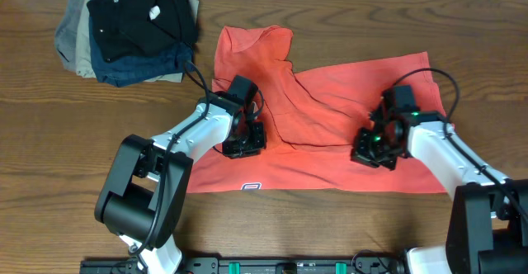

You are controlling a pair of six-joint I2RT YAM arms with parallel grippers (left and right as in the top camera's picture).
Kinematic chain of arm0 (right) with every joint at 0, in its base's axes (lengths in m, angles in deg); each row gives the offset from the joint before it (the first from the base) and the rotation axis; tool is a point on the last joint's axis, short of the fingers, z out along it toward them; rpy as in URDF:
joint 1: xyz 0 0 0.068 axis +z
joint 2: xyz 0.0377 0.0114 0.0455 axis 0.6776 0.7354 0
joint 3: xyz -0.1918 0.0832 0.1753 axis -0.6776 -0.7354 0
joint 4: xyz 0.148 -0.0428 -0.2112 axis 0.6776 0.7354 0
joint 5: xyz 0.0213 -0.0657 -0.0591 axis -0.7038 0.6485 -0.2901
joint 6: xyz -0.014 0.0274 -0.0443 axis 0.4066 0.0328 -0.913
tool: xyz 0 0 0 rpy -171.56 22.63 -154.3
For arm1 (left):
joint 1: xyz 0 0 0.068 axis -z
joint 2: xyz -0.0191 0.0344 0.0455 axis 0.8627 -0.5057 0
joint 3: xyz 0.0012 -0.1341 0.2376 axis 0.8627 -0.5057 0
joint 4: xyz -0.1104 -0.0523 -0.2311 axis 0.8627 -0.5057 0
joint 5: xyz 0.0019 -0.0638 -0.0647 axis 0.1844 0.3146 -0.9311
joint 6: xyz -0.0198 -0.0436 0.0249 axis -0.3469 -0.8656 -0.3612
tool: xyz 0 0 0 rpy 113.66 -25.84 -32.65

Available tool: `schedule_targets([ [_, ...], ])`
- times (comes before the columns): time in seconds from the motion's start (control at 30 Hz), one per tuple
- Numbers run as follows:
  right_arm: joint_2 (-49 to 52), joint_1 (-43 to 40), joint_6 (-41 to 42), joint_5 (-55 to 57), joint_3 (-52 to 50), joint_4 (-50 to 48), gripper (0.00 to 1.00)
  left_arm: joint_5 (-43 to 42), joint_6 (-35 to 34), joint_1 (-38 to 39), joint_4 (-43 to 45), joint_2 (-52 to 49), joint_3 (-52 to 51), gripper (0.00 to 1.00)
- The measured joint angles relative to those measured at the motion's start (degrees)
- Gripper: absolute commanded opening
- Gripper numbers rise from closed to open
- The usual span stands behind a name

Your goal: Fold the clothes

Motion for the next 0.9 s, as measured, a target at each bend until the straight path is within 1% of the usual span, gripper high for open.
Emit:
schedule_targets([
  [0.1, 0.00, 2.21, 2.45, 0.85, -0.09, -0.13, 0.02, 0.11, -0.37, 0.02, -0.02, 0.02, 0.00, 0.07],
  [0.33, 0.00, 4.46, 6.16, 2.23, -0.11, 0.57, 0.01, 0.15, -0.39, 0.02, -0.02, 0.00, 0.00, 0.07],
  [0.47, 0.00, 4.90, 7.04, 3.98, -0.13, 0.61, 0.03, 0.28, -0.39, 0.02, -0.04, 0.02, 0.00, 0.07],
  [0.9, 0.00, 4.92, 9.38, 12.24, -0.35, 0.02, 0.03, 0.28, -0.85, 0.02, -0.04, 0.02, 0.00, 0.07],
])
